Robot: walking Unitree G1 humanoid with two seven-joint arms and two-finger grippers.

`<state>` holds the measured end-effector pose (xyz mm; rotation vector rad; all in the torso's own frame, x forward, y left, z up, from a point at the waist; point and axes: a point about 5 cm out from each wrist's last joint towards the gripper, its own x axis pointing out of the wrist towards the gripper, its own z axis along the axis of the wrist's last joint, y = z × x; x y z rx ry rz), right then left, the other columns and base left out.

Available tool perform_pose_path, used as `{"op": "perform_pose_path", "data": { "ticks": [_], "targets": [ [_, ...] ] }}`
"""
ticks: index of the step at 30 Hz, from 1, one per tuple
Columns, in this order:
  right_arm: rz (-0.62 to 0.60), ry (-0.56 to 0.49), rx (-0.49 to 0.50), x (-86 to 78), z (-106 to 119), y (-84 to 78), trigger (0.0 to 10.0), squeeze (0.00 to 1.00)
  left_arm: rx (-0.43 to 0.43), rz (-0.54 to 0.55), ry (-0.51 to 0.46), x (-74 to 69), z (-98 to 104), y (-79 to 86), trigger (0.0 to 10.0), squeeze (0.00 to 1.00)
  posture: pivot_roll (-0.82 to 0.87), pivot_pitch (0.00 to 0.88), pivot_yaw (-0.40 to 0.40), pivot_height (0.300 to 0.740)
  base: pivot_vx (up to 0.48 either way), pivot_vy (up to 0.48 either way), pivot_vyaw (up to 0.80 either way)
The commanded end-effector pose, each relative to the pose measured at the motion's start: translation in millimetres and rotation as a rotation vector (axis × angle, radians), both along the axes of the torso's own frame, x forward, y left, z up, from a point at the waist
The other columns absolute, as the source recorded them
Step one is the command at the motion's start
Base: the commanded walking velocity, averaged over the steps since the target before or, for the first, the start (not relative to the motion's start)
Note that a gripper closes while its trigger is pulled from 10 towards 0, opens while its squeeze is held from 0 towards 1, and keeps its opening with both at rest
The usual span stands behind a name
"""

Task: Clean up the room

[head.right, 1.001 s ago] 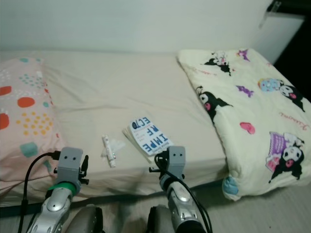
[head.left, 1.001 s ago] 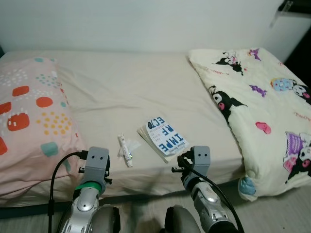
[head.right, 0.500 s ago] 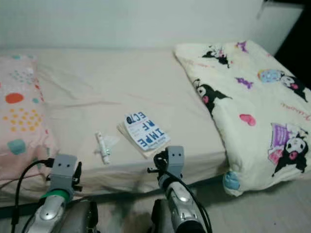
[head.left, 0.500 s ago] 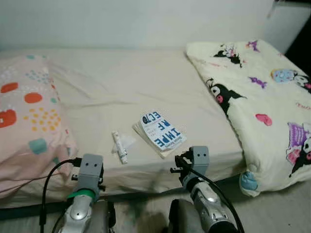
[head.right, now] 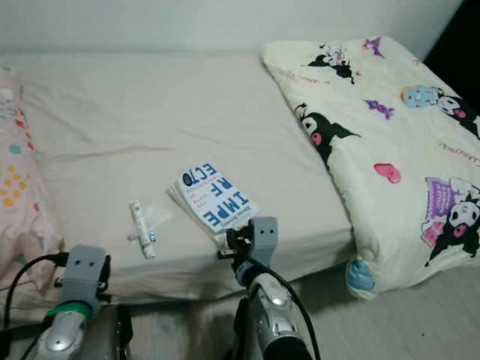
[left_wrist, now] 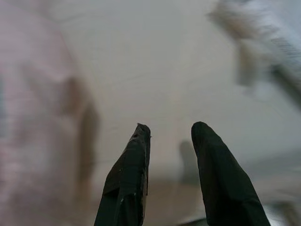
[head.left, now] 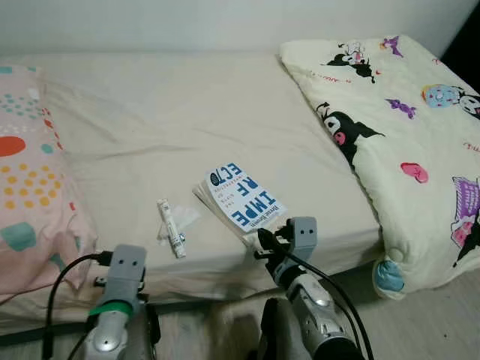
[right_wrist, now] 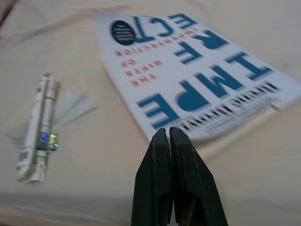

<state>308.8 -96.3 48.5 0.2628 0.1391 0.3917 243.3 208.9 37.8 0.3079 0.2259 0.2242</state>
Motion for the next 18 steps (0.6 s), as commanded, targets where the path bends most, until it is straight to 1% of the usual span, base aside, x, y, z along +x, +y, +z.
{"op": "perform_pose_path", "data": {
  "ticks": [1,2,3,7,10,12,15,16,17,18],
  "targets": [
    [0.044,0.007,0.005,-0.4,-0.9,9.0,10.0,0.00,0.005,0.024,-0.005,-6.1,0.0,6.4,10.0,0.00,0.06,0.087,-0.054,0.571,0.000,0.000,0.00],
    [0.062,0.001,0.005,1.6,1.8,13.1,10.0,0.00,0.011,0.031,-0.012,-6.5,1.8,8.7,10.0,0.00,0.06,0.090,-0.058,0.571,0.000,0.000,0.00],
    [0.062,0.001,0.005,1.6,1.8,13.1,10.0,0.00,0.011,0.031,-0.012,-6.5,1.8,8.7,10.0,0.00,0.06,0.090,-0.058,0.571,0.000,0.000,0.00],
    [0.129,-0.027,0.022,6.7,11.9,28.4,10.0,0.00,0.025,0.037,-0.046,-9.7,6.6,10.1,10.0,0.00,0.07,0.089,-0.063,0.571,0.000,0.000,0.00],
    [0.137,-0.033,0.021,7.5,13.8,30.5,10.0,0.00,0.021,0.039,-0.049,-9.0,6.3,9.2,10.0,0.00,0.07,0.091,-0.072,0.571,0.000,0.000,0.00],
    [0.116,-0.050,0.016,8.9,16.2,28.4,10.0,0.00,0.017,0.018,-0.048,-0.2,4.7,4.9,10.0,0.00,0.07,0.092,-0.075,0.571,0.000,0.000,0.00],
    [0.070,-0.076,0.019,9.6,18.0,19.1,10.0,0.00,0.000,-0.055,-0.050,17.2,5.6,-4.8,10.0,0.00,0.05,0.095,-0.068,0.571,0.000,0.000,0.00],
    [0.070,-0.076,0.019,9.6,18.0,19.1,10.0,0.00,0.000,-0.055,-0.050,17.2,5.6,-4.8,10.0,0.00,0.05,0.095,-0.068,0.571,0.000,0.000,0.00],
    [0.052,-0.089,0.022,9.3,18.8,14.3,10.0,0.00,-0.007,-0.081,-0.049,24.6,6.3,-8.3,10.0,0.00,0.04,0.096,-0.065,0.571,0.000,0.000,0.00],
    [0.041,-0.098,0.023,9.0,19.5,11.4,10.0,0.00,-0.011,-0.096,-0.047,29.1,6.9,-10.3,10.0,0.00,0.03,0.098,-0.062,0.571,0.000,0.000,0.00]
  ]
}}
